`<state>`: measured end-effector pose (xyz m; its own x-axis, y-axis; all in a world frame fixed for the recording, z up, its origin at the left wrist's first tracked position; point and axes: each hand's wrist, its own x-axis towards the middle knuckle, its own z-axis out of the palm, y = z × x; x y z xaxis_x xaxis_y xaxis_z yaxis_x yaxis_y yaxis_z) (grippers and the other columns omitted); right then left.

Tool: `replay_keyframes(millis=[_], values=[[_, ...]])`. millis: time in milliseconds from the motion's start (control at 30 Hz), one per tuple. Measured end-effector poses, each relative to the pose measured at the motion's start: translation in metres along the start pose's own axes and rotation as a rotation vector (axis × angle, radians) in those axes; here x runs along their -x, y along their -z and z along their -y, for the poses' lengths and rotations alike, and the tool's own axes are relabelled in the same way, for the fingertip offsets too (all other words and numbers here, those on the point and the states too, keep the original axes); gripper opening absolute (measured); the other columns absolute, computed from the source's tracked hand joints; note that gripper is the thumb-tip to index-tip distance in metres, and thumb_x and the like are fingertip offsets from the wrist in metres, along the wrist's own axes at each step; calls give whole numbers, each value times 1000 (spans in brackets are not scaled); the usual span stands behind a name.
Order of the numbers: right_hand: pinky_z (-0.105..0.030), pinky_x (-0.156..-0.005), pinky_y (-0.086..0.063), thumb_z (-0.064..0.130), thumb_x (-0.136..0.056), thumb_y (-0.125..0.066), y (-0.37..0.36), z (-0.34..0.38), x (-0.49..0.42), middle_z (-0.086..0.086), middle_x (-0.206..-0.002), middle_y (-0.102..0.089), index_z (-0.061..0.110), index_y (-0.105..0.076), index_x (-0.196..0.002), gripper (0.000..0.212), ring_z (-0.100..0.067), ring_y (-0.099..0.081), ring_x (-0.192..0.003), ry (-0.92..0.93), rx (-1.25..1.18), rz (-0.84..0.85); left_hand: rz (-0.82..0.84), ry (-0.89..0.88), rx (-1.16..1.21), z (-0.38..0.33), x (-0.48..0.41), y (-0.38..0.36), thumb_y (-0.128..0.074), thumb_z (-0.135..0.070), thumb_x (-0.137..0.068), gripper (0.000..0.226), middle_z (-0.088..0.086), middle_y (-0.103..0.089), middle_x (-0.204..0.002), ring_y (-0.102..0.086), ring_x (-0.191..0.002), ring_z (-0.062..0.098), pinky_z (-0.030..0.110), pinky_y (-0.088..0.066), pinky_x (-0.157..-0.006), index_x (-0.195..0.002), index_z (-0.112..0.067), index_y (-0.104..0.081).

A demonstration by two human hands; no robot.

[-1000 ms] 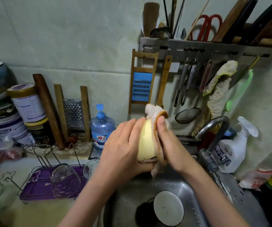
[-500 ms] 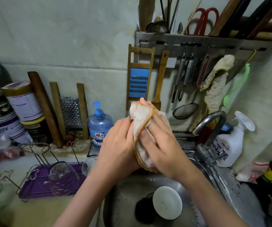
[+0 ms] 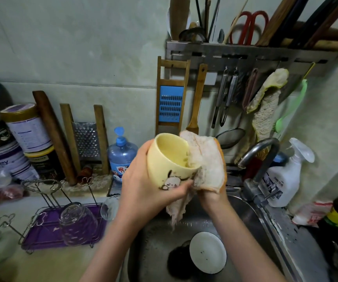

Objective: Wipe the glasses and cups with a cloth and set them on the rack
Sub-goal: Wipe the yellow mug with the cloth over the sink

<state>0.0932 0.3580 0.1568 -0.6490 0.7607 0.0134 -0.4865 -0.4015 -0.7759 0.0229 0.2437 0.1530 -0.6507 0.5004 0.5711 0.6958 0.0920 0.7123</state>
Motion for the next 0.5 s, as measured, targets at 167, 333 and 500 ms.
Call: replay_keyframes(millis=[167,333,500], values=[[-28,-58,-56,37,-101,-25,-19,-3,12,-10,-78,-72,12,-61,-84,47,-22,-71,-70,-228,-244,-78,-100,336,549,-8,5,-25,-85,-45,-46,75,-3,-70,-102,-69,-92,12,31,-59,-74,-113,-27,-55],[-33,-67,-60,37,-103,-30,-27,-5,16,-10,-87,-75,11,-67,-98,45,-22,-72,-77,-189,-203,-6,-244,469,745,-11,3,-49,-82,-38,-58,78,5,-69,-106,-69,-86,5,15,-53,-66,-124,-8,-51],[-35,-77,-58,34,-103,-32,-30,2,26,-14,-101,-73,6,-71,-103,48,-23,-73,-84,-227,-337,0,-144,486,812,-6,-2,-49,-82,-49,-55,90,11,-70,-111,-70,-97,17,22,-56,-72,-127,-7,-50]])
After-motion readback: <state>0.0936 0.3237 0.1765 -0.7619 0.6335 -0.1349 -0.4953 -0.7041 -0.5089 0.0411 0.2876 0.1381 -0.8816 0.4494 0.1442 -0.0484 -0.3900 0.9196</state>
